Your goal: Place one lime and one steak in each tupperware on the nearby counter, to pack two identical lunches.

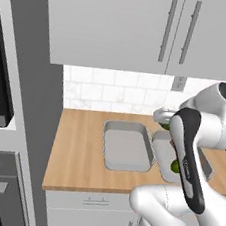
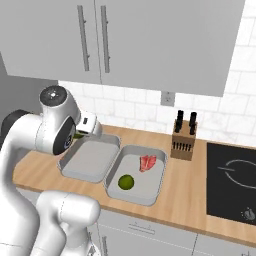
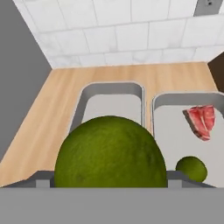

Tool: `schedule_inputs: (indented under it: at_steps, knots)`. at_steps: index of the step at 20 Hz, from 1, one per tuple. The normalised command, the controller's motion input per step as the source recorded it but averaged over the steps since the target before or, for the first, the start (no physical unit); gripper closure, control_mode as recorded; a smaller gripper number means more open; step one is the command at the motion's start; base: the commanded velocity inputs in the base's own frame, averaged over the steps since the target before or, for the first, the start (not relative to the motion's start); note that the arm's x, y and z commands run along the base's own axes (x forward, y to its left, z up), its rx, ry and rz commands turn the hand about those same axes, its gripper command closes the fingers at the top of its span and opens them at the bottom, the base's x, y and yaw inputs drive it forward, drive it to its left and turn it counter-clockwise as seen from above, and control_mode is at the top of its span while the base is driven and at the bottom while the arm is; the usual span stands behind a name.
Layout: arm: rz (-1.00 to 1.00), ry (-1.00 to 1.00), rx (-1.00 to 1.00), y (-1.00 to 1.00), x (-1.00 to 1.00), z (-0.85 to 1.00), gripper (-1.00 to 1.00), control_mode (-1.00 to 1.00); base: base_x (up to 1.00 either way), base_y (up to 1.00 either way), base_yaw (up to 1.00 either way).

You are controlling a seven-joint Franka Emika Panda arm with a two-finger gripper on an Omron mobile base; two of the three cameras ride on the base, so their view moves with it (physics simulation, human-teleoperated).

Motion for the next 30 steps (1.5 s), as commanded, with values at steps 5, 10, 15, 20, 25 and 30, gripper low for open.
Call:
schedule_inputs:
  at_steps: [5,10,15,20,25,30]
  knots:
    - [0.15,0.08,-0.02,0.02,0.29,-1.00,1.00,-1.00,0.00,0.00,0.00]
    - [0.03,0.00,0.00,0.22,0.71,-0.89,1.00,-1.00,0.00,0.00,0.00]
    - [0.00,0.00,0.00,0.39,0.69,-0.59,1.00,-1.00,0.00,0.00,0.00]
    - [0.00,0.00,0.00,0.22,0.54,-0.37,1.00,-1.00,0.00,0.00,0.00]
    - [0.00,0.04,0.00,0.02,0.39,-0.16,1.00,-1.00,0.00,0.00,0.00]
    - [0.00,0.02,0.00,0.00,0.37,-0.23,1.00,-1.00,0.00,0.00,0.00]
